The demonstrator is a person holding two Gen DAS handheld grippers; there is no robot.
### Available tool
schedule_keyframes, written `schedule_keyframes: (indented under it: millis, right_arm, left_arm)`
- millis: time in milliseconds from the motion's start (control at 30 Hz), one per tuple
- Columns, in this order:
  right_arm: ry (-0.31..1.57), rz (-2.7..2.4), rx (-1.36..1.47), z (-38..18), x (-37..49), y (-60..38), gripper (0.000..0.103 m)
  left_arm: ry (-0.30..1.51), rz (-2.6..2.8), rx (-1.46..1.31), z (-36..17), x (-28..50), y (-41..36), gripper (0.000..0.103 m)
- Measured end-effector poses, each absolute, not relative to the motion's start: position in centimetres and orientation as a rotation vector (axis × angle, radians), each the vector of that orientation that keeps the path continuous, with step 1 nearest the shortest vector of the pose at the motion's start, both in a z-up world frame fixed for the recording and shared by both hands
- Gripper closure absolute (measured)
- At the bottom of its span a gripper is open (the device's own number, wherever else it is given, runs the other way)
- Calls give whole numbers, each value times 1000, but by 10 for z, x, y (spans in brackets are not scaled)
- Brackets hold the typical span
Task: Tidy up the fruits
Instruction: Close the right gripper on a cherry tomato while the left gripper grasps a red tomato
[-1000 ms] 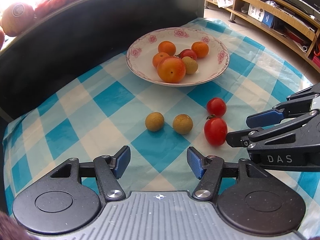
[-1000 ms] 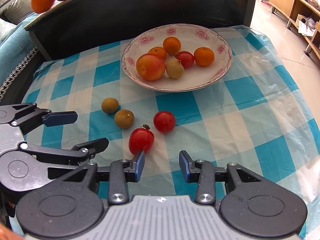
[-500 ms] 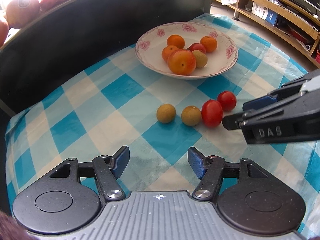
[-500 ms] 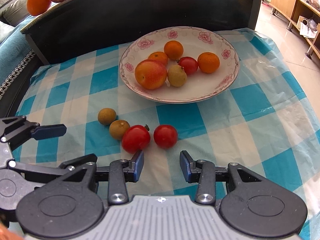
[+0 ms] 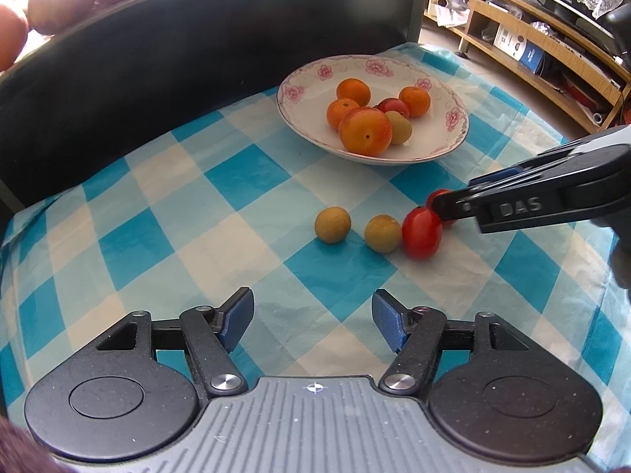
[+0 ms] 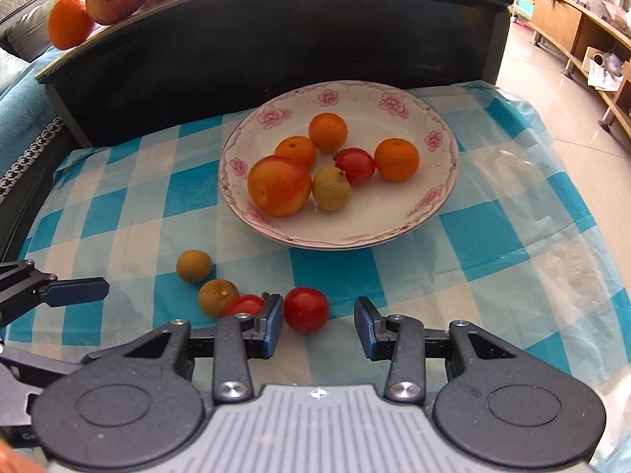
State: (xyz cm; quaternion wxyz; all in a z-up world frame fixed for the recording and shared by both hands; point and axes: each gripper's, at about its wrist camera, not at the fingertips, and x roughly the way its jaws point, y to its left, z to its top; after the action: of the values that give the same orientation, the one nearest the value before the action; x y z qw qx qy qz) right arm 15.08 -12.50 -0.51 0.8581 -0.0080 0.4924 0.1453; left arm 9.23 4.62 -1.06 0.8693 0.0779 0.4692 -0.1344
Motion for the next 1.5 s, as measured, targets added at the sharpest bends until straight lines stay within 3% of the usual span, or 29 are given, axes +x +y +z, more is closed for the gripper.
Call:
schedule_keyframes:
  millis: [100,200,467,733,1500]
  right_arm:
    - [1036,314,-51,-12,153,-120,62]
    - [1027,327,-32,-12,155,-121,72]
    - [1012,338,-64,-9,144,-129,73]
    - [1012,287,3,-5,129,-170,73]
    - [1013,282,-23,-8,110,-189,73]
  left_arm:
    - [979,-293,158,-10,91,44,30]
    - [977,-308,153,-9,91,41,30]
    - [949,-412,116,-2,91,23,32]
    - [959,-486,70,-10,107,-4,42]
    - [970,-486,259,-28,103,-45,54]
